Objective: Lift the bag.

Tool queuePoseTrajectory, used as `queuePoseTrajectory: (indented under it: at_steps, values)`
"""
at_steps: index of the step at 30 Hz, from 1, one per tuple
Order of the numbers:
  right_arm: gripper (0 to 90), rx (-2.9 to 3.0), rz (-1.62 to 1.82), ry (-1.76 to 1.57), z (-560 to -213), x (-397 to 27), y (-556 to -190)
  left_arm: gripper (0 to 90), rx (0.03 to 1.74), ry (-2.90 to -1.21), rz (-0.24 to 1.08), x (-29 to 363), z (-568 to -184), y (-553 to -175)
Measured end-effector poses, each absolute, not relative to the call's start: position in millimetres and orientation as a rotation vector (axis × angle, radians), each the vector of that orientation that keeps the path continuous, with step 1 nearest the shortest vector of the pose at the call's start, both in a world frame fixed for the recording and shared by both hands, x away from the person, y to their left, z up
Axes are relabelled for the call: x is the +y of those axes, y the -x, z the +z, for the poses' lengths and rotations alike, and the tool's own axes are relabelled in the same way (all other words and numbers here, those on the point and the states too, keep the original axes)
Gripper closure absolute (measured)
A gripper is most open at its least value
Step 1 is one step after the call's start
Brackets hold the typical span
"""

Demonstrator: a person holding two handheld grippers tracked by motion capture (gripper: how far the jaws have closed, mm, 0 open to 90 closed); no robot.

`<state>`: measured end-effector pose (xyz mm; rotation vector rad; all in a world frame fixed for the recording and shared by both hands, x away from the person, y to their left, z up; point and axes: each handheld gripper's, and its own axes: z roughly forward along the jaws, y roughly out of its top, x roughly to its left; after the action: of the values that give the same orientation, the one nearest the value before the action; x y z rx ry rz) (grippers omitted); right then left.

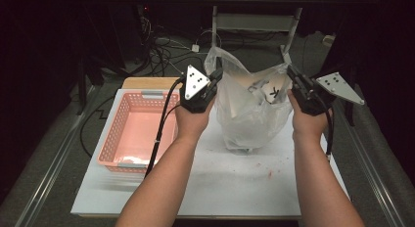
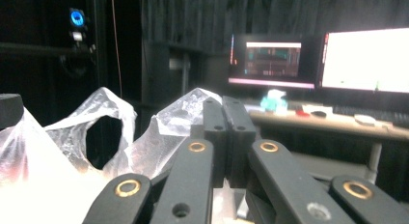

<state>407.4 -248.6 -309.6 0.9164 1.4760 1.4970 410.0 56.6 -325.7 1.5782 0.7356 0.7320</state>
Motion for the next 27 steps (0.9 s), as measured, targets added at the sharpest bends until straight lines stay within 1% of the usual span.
queuePoseTrajectory:
  at_steps: [8,9,10,15,16,19,22,27]
  values:
    - [90.0,1.564,1.433,-0.957,-340,-250,-411,87.3,0.794,-1.667,0.658,59,-362,-407]
    - [90.0,1.578,1.426,-0.955,-342,-250,-410,85.2,0.79,-1.667,0.656,60,-364,-405]
    - [89.8,1.585,1.426,-0.961,-345,-250,-409,81.7,0.8,-1.67,0.624,60,-367,-403]
    - [84.4,1.634,1.422,-0.962,-350,-255,-405,65.7,0.796,-1.686,0.575,63,-368,-390]
    - [82.2,1.641,1.426,-0.955,-350,-256,-404,62.3,0.794,-1.691,0.567,63,-367,-388]
    - [78.8,1.654,1.441,-0.945,-347,-259,-397,55.8,0.775,-1.699,0.562,64,-363,-379]
    - [77.3,1.66,1.45,-0.924,-344,-262,-390,50.5,0.771,-1.694,0.55,67,-362,-371]
    - [75.8,1.68,1.446,-0.916,-347,-265,-384,49.2,0.793,-1.689,0.552,75,-366,-363]
